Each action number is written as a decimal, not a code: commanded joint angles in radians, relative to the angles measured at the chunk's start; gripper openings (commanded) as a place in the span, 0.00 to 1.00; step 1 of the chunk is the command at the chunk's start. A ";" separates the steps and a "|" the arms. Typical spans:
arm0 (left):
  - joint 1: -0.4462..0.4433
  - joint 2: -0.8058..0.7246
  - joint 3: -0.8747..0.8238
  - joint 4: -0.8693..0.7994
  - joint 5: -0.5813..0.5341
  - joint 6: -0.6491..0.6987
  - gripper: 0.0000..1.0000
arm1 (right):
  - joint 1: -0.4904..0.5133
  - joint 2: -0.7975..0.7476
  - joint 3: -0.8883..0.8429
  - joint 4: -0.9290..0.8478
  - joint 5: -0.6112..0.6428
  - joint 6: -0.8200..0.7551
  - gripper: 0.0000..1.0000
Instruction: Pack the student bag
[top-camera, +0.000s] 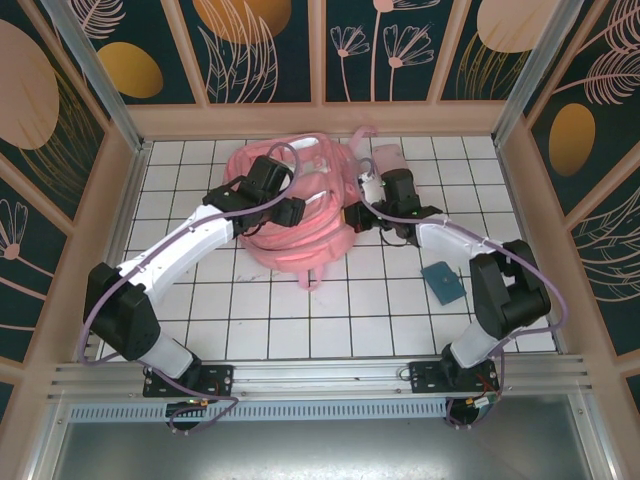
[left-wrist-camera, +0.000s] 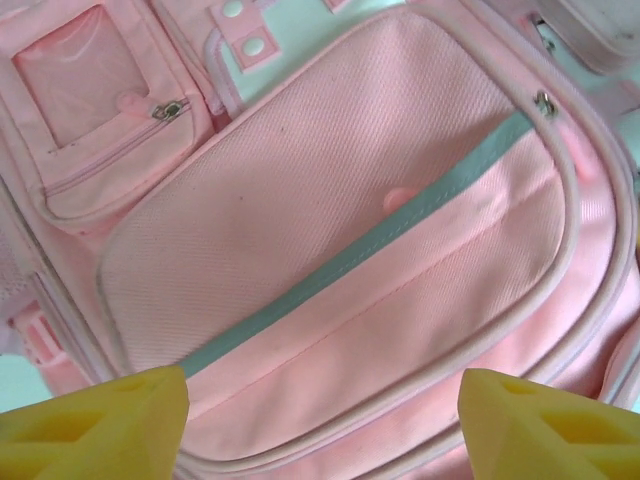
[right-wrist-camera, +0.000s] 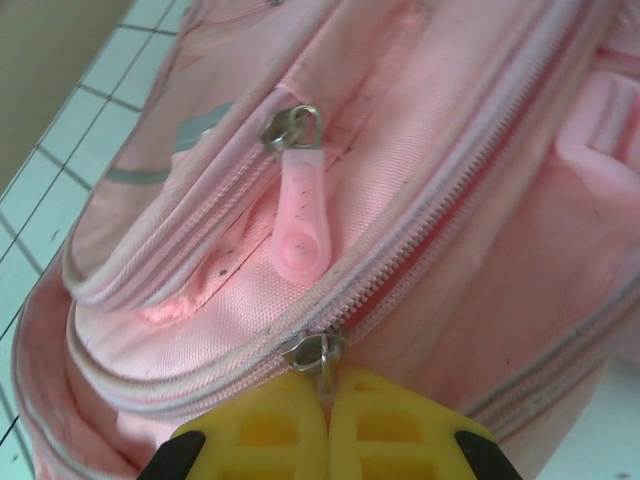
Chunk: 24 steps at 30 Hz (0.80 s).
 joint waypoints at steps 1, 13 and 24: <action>-0.001 0.010 -0.021 0.027 0.010 0.180 0.70 | -0.020 0.033 0.067 0.061 0.025 0.028 0.00; 0.000 0.097 -0.121 0.223 0.062 0.496 0.59 | -0.052 0.086 0.132 0.046 -0.006 0.020 0.00; 0.002 0.215 -0.077 0.207 0.080 0.557 0.37 | -0.055 0.099 0.142 0.039 -0.019 0.019 0.00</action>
